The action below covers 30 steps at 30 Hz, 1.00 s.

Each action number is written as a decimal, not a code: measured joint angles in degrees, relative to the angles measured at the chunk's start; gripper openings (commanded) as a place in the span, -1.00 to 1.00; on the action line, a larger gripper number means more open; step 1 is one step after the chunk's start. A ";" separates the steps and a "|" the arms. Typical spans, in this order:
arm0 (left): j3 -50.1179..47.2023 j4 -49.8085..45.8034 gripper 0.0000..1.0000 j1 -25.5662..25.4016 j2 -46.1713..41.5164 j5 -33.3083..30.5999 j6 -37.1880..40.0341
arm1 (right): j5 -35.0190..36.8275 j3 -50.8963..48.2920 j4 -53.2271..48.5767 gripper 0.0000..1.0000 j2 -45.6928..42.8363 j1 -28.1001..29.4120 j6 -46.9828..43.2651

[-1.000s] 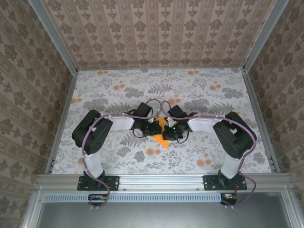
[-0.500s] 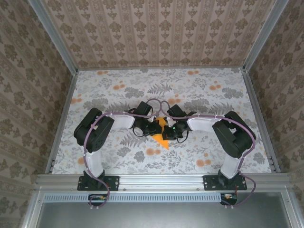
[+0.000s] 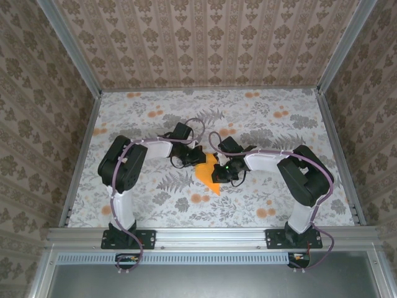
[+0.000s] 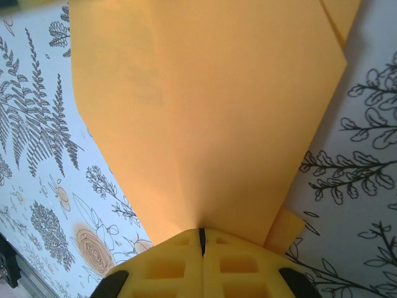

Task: Fold a paper plane with a square sheet of paper (fold left side to right side)
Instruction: Fourth fold the wing at the center of the table, then turn over the paper at the center of the table.

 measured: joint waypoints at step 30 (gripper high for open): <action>7.48 -5.09 -0.44 10.05 1.60 -2.60 7.91 | 0.61 -0.94 3.26 -0.48 -0.83 0.26 2.29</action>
